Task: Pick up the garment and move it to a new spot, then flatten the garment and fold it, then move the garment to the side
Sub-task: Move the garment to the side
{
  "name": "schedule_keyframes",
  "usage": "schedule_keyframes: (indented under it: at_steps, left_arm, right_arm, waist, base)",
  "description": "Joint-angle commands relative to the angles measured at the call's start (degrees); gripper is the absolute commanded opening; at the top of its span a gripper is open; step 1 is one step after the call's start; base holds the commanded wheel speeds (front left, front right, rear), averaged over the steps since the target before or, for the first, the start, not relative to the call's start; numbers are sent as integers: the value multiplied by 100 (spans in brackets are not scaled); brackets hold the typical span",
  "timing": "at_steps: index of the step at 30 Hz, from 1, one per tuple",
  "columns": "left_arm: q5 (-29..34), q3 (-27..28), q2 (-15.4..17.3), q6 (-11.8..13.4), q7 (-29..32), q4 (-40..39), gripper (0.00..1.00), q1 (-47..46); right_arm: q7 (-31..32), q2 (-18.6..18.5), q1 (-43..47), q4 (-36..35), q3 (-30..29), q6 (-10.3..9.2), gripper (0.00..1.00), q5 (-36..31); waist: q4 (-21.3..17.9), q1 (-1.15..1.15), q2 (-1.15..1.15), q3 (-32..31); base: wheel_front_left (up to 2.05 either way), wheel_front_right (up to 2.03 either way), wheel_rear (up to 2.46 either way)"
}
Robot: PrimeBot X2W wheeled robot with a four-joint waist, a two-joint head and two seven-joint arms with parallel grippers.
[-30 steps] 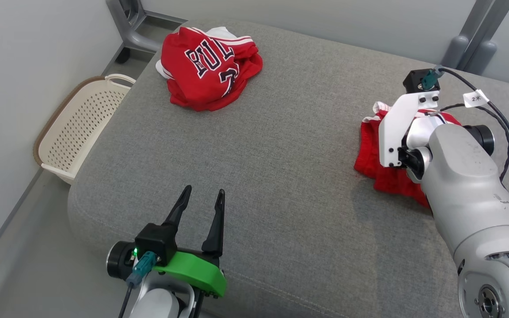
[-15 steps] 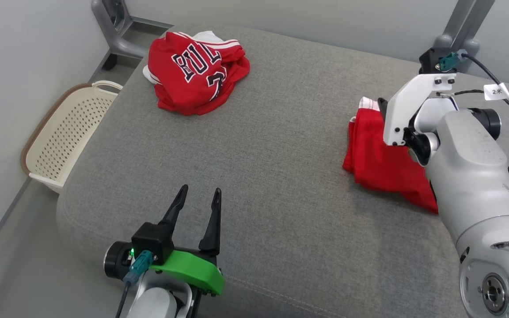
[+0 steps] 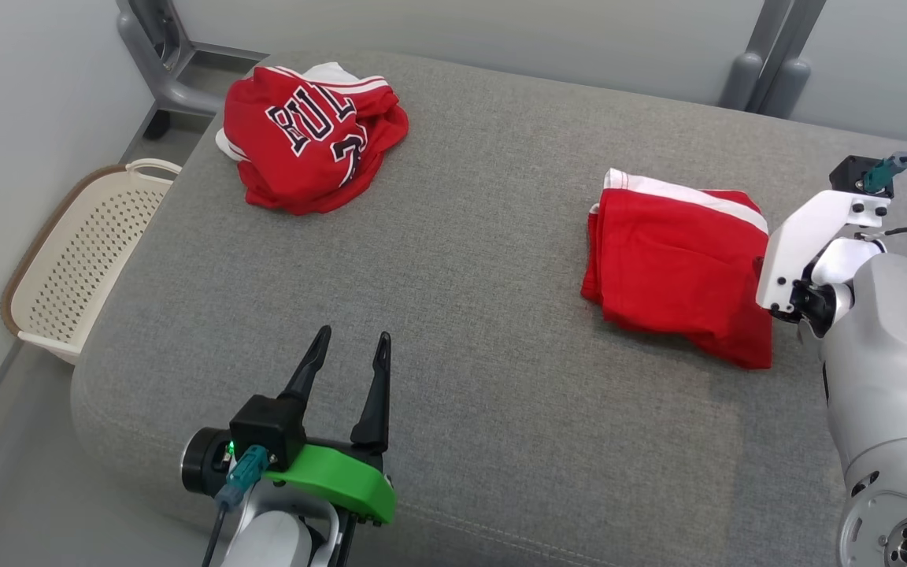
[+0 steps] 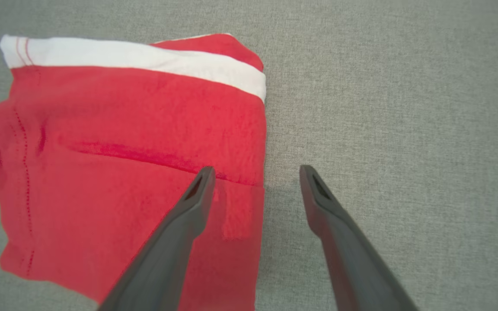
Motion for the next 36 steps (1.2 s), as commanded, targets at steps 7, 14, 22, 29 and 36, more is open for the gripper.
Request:
schedule_keyframes:
  at_steps: [7,14,22,29,36]
  left_arm:
    - [43,-34,-24,-48,-15,7,100,-107]
    - [44,-38,-37,-67,-15,32,100,-124]
    - [56,-28,-44,-84,-15,28,100,-122]
    - [68,5,-40,-64,-15,45,100,-153]
    - [104,33,-1,-49,-15,39,100,-134]
  right_arm:
    - [412,128,202,-359,-597,-4,100,-332]
    - [503,157,216,-390,-964,-4,100,-331]
    - [241,162,86,102,-1481,-4,0,-66]
    - [-130,144,-38,199,-1584,-7,0,-340]
    - [-278,151,-44,240,-1412,-7,0,-600]
  waist:
    - [120,0,0,194]
    - [253,0,0,268]
    - [322,0,0,335]
    - [184,0,0,359]
    - [-158,0,0,245]
  base:
    - [0,0,0]
    - [0,0,0]
    - [0,0,0]
    - [0,0,0]
    - [0,0,0]
